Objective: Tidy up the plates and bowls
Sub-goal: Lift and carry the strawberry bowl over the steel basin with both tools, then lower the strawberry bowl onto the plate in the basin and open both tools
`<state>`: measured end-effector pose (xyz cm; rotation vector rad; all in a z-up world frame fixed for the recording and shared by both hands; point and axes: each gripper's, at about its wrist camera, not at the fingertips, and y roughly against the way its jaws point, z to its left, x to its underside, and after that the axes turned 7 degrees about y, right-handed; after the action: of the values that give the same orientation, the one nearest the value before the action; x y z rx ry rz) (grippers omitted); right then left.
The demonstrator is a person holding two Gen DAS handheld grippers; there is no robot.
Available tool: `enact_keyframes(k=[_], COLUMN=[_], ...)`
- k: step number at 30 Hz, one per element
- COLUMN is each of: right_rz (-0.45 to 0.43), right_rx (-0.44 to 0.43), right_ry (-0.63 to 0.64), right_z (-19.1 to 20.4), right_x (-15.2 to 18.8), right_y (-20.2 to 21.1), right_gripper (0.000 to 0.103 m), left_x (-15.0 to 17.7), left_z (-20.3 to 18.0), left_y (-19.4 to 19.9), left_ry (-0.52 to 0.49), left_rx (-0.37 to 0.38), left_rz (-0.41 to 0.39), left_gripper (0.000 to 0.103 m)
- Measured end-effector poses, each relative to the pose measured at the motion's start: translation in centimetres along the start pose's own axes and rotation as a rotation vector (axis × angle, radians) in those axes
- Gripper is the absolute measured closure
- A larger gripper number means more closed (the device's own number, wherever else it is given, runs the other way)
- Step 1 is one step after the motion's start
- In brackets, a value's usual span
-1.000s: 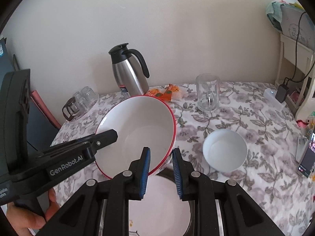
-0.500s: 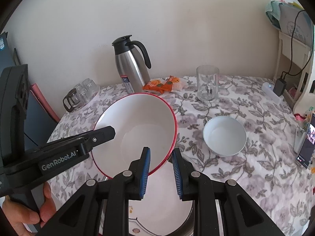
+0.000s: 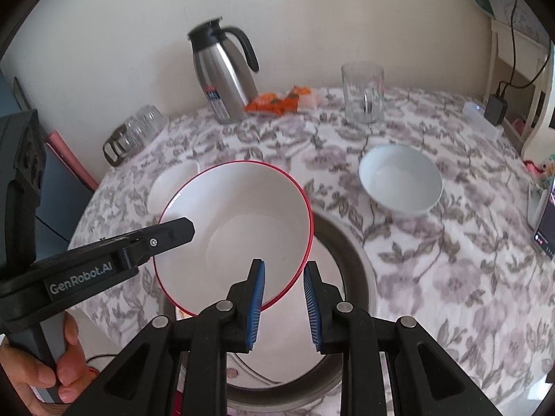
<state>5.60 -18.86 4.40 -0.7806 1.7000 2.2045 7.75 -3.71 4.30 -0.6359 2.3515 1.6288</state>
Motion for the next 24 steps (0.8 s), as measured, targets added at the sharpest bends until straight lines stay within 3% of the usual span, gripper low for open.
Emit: enact_keyframes(k=[24], right_rz=[0.106], right_rx=[0.036], right_ry=[0.022], right_z=[0.5], right_x=[1.3], right_y=[-2.7], right_gripper=[0.078], left_x=[1.6], left_z=[1.0], left_y=[-3.0], left_ry=[-0.005], left_rx=[-0.064], left_rz=[0.112], left_gripper=[0.085])
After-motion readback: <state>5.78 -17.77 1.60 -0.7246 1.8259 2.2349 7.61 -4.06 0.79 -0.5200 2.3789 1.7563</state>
